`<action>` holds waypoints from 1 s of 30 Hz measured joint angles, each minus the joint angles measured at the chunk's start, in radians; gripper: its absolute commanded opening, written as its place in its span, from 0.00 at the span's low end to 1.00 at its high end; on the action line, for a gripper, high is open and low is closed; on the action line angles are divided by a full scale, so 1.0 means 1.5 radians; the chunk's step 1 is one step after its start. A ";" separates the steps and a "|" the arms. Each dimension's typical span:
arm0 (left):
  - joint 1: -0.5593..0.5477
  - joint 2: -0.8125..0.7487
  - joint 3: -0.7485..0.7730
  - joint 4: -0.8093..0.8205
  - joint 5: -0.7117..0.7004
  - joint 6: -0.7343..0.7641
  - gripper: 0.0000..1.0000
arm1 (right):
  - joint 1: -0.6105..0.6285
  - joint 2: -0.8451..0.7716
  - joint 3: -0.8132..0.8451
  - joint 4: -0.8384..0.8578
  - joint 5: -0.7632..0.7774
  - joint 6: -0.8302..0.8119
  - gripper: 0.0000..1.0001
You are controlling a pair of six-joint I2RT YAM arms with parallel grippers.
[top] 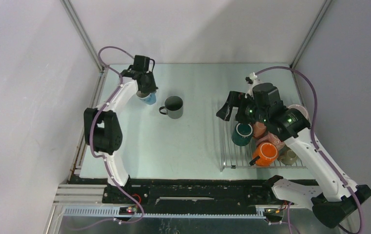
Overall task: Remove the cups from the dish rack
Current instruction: Place the cup at the center of the board.
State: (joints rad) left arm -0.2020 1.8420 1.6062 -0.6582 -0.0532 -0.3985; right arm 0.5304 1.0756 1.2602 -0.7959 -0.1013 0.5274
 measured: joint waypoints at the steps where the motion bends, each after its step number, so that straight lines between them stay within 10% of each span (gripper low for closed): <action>1: 0.000 0.016 0.016 -0.007 0.004 0.004 0.00 | 0.001 -0.002 -0.002 0.000 0.000 0.000 1.00; 23: 0.000 0.178 0.140 -0.111 0.053 0.035 0.00 | 0.031 -0.012 -0.005 -0.001 0.013 0.001 1.00; 30: 0.000 0.178 0.140 -0.112 0.059 0.040 0.27 | 0.040 -0.009 -0.005 -0.001 0.020 0.001 1.00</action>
State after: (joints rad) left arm -0.2016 2.1094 1.8164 -0.8261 0.0349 -0.3382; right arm 0.5900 1.0618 1.2533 -0.7971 -0.0711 0.5289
